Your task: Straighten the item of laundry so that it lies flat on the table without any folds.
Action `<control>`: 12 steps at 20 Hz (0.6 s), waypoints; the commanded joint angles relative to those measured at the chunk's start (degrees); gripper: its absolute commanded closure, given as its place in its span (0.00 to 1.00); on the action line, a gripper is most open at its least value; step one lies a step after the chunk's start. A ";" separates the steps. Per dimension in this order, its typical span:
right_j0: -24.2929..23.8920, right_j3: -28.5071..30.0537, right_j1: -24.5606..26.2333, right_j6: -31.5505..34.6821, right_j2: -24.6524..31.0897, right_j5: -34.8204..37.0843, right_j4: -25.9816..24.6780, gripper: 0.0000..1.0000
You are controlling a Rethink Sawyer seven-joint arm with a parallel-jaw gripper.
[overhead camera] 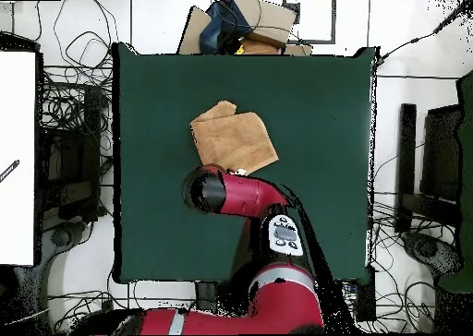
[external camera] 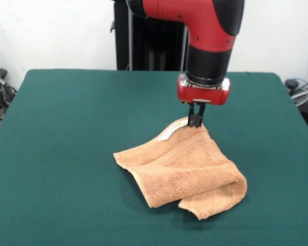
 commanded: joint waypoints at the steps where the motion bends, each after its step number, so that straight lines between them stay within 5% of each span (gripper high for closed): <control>1: -0.72 -3.67 2.97 8.28 1.02 3.25 1.15 1.00; 12: -2.28 -5.04 8.32 7.81 2.01 -2.50 -0.21 1.00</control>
